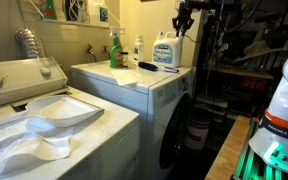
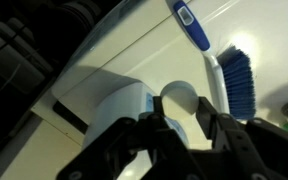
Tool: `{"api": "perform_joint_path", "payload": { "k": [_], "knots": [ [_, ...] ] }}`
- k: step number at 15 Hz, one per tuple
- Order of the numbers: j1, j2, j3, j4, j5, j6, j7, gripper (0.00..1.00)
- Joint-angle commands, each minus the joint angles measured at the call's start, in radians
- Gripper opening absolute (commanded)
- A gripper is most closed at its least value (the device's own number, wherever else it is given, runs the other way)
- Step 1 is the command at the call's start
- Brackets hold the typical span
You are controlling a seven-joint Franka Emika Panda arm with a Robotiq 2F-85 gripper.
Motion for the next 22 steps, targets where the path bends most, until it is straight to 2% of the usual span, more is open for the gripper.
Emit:
{"api": "perform_joint_path", "payload": {
  "k": [1,2,3,8,9,15,22],
  "knots": [
    [-0.047,0.014,-0.030,0.076,0.010,-0.052,0.096,0.13],
    [-0.050,0.000,-0.030,0.072,0.004,-0.052,0.092,0.13],
    [-0.042,0.005,-0.026,0.058,0.004,-0.026,0.054,0.38],
    [-0.050,0.005,-0.028,0.073,0.004,-0.029,0.074,0.38],
    [-0.050,0.005,-0.028,0.073,0.004,-0.029,0.075,0.13],
    [-0.071,0.104,-0.061,0.237,0.028,-0.072,0.086,0.13],
    [-0.087,0.282,-0.097,0.439,0.066,-0.146,0.126,0.13]
  ]
}}
